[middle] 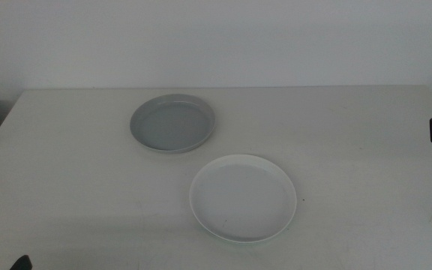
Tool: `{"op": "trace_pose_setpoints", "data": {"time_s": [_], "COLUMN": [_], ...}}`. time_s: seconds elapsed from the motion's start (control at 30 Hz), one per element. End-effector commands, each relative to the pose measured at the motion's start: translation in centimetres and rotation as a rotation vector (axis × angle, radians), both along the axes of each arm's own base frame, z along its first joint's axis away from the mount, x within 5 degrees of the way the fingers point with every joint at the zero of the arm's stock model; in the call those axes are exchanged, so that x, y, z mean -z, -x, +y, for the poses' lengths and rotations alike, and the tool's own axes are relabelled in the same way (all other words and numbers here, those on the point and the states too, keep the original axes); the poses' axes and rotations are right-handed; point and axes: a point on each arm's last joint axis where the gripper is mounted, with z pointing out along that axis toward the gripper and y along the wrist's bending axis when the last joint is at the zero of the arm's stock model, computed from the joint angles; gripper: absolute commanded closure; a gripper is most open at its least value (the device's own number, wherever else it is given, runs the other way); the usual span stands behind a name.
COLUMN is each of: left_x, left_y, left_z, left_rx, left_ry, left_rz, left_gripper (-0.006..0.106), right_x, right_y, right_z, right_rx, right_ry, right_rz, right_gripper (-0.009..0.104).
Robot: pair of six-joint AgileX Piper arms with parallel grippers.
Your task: Stack the three bowls on top of each other.
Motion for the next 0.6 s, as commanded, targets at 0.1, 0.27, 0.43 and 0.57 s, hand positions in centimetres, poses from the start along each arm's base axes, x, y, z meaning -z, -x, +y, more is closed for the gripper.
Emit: {"op": "trace_pose_setpoints", "data": {"time_s": [0.1, 0.27, 0.43, 0.57], "left_x": [-1.2, -5.3, -11.6, -16.4], "left_y": [-0.3, -1.7, -5.2, -8.8], "left_z": [0.1, 0.0, -0.3, -0.6], "left_rx": [-0.009, -0.009, -0.004, 0.006], "left_ry": [0.003, 0.005, 0.0, -0.008], "left_rz": [-0.069, -0.044, 0.048, 0.151], "left_gripper": [-0.004, -0.004, -0.004, -0.004], "right_x": [-1.4, -1.4, -1.4, -1.4], "right_y": [-0.2, -0.2, -0.2, -0.2], "right_z": [-0.1, -0.1, -0.1, -0.1], "right_rx": [0.018, 0.018, 0.018, 0.018], "right_ry": [-0.032, -0.032, -0.032, -0.03], "right_rz": [-0.094, -0.094, -0.094, -0.094], "right_gripper": [0.04, 0.04, 0.04, 0.04]}}
